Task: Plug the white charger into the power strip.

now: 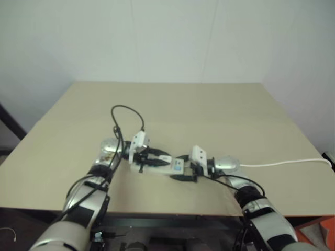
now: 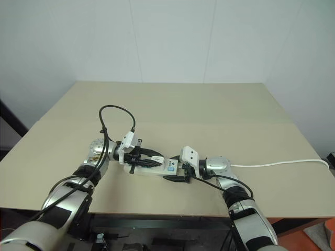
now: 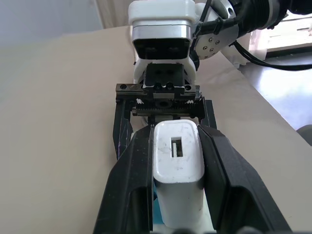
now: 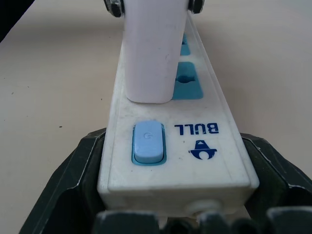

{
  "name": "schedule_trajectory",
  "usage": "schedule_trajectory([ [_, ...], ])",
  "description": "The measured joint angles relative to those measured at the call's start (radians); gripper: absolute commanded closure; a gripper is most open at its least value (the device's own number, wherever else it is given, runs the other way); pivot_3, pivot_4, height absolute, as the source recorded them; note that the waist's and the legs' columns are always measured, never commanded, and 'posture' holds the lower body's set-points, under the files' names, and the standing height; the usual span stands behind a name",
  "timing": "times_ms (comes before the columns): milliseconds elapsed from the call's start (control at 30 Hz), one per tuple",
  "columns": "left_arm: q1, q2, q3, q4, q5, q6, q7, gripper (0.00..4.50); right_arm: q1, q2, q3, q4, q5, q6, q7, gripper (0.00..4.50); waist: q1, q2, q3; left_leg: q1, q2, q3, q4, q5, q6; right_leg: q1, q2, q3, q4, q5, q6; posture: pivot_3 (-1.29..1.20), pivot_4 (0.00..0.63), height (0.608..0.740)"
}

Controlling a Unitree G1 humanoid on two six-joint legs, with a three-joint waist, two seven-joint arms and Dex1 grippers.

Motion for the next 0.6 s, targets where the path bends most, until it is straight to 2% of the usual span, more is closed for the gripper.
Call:
schedule_trajectory([
  [100, -0.003, 0.000, 0.005, 0.003, 0.011, 0.018, 0.001, 3.48, 0.000, 0.001, 0.002, 0.003, 0.000, 0.000, -0.001, 1.08, -0.001, 0.001, -0.003, 0.000, 0.000, 0.000, -0.001, 0.000, 0.000, 0.000, 0.000, 0.000, -0.001, 0.000, 0.000, 0.00, 0.150, 0.740],
  [467, 0.025, 0.000, 0.020, 0.002, 0.033, -0.131, 0.002, 3.48, 0.000, 0.006, 0.003, 0.007, -0.004, 0.000, -0.008, 1.08, -0.001, 0.002, -0.008, 0.002, 0.000, 0.000, -0.002, 0.000, 0.000, 0.000, 0.000, 0.001, -0.001, -0.001, -0.002, 0.00, 0.150, 0.740],
  [600, 0.029, -0.001, 0.030, 0.002, 0.034, -0.127, 0.003, 3.48, 0.000, 0.009, 0.003, 0.009, -0.005, 0.000, -0.010, 1.08, -0.003, 0.002, -0.009, 0.003, 0.000, 0.000, -0.003, 0.000, 0.000, 0.000, 0.000, 0.001, -0.001, -0.001, -0.002, 0.00, 0.150, 0.740],
])
